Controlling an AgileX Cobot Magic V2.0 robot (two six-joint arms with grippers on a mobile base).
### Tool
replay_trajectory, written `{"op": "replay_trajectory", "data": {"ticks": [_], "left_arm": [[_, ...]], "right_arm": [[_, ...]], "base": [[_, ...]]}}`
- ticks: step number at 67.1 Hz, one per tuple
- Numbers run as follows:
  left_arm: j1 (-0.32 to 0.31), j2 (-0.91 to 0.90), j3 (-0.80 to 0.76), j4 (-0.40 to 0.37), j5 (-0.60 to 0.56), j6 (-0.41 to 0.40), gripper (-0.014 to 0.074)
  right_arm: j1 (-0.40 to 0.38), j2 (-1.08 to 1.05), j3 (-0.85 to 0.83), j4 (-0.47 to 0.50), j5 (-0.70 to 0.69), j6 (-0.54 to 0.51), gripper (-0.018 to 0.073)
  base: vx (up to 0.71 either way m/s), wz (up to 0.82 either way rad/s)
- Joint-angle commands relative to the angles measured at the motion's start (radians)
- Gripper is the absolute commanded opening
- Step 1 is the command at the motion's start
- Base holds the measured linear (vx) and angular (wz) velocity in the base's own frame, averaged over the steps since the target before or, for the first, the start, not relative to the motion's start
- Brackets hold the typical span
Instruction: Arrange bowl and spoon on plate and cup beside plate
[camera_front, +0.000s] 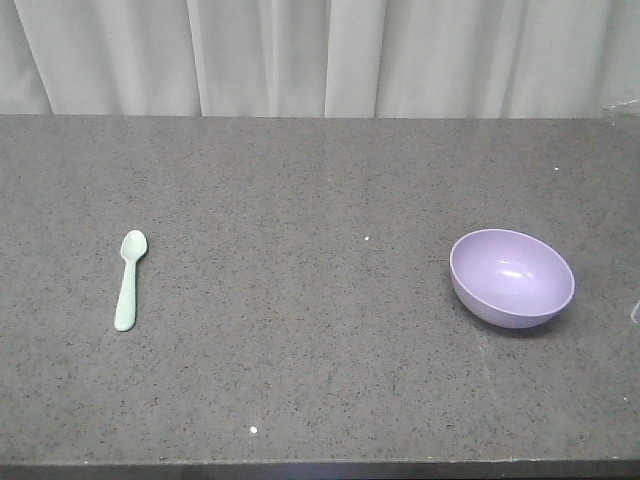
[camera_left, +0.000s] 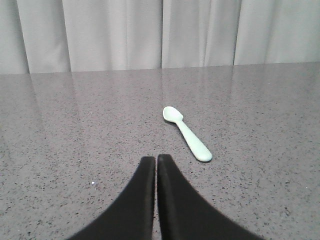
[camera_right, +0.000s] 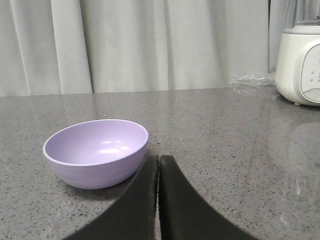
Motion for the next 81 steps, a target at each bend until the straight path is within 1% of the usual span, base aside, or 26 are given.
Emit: {"op": "replay_trajectory", "data": {"ticks": [1, 81], "left_arm": [[0.002, -0.013, -0.007, 0.000, -0.077, -0.005, -0.0006], [0.002, -0.013, -0.007, 0.000, -0.077, -0.005, -0.0006]], "right_arm": [[-0.007, -0.008, 0.005, -0.004, -0.079, -0.003, -0.0003], [-0.007, -0.008, 0.005, -0.004, -0.079, -0.003, -0.0003]], "base": [[0.00, 0.00], [0.00, 0.00]]}}
